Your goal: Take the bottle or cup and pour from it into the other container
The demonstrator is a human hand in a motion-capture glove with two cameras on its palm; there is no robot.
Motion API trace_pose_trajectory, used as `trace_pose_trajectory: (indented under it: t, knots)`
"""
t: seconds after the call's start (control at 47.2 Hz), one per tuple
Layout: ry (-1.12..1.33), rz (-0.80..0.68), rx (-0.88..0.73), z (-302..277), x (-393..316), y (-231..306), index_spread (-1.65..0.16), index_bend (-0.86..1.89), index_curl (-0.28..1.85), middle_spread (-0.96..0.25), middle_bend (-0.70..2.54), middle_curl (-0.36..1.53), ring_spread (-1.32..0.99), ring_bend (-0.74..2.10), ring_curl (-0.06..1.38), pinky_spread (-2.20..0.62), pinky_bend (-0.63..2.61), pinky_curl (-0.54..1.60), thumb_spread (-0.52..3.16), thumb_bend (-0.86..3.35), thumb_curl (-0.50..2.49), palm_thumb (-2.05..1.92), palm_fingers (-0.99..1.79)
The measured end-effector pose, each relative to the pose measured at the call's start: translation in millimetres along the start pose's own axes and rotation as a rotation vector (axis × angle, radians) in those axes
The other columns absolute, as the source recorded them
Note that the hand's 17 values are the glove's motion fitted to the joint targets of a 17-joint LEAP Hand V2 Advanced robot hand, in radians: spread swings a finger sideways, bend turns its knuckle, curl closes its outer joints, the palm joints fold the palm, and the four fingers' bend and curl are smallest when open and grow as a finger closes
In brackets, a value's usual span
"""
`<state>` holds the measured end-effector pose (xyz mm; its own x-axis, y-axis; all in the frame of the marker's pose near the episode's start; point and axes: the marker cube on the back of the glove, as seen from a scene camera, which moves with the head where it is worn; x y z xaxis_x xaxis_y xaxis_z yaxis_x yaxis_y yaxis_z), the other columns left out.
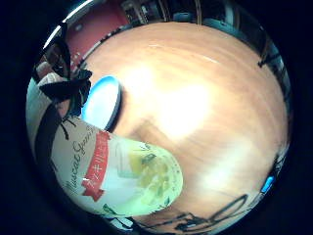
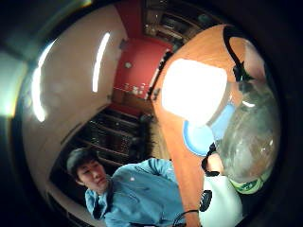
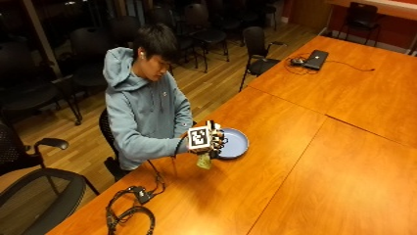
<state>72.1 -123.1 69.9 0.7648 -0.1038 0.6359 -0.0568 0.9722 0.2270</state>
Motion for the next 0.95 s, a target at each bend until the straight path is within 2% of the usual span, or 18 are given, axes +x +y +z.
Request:
trace_pose_trajectory:
  t: [0.148,0.36,0.445,0.508,0.55,0.656,0.953]
  knots:
    - [0.296,0.023,-0.212,-69.2,-21.9,-40.1,-0.09,0.13,0.35,-0.05,0.33,0.48,-0.17,0.55,0.44,-0.2,0.57,0.34,0.17,-0.04,0.65,1.05,1.16]
    - [0.981,0.049,-0.466,15.4,-63.8,-67.8,-0.08,0.14,0.35,-0.05,0.33,0.49,-0.17,0.54,0.45,-0.2,0.56,0.36,0.15,-0.04,0.66,1.05,1.17]
    - [1.196,0.117,-0.492,42.9,-80.9,-80.4,-0.08,0.14,0.35,-0.05,0.33,0.5,-0.17,0.55,0.46,-0.2,0.56,0.36,0.15,-0.04,0.67,1.04,1.17]
    - [1.314,0.061,-0.559,61.7,-92.2,-84.6,-0.08,0.14,0.35,-0.05,0.33,0.5,-0.17,0.54,0.46,-0.2,0.55,0.36,0.15,-0.04,0.67,1.04,1.17]
    - [1.369,0.006,-0.607,73.7,-98.8,-85.4,-0.08,0.14,0.36,-0.05,0.33,0.5,-0.17,0.54,0.46,-0.2,0.55,0.36,0.15,-0.04,0.67,1.04,1.17]
    - [1.446,-0.005,-0.636,98.4,-111.0,-89.5,-0.09,0.13,0.36,-0.06,0.32,0.5,-0.18,0.54,0.46,-0.2,0.55,0.37,0.16,-0.04,0.68,1.03,1.16]
    - [1.38,-0.042,-0.626,99.6,-122.2,-91.3,-0.09,0.13,0.35,-0.06,0.31,0.51,-0.18,0.54,0.47,-0.2,0.55,0.38,0.18,-0.04,0.68,1.03,1.16]
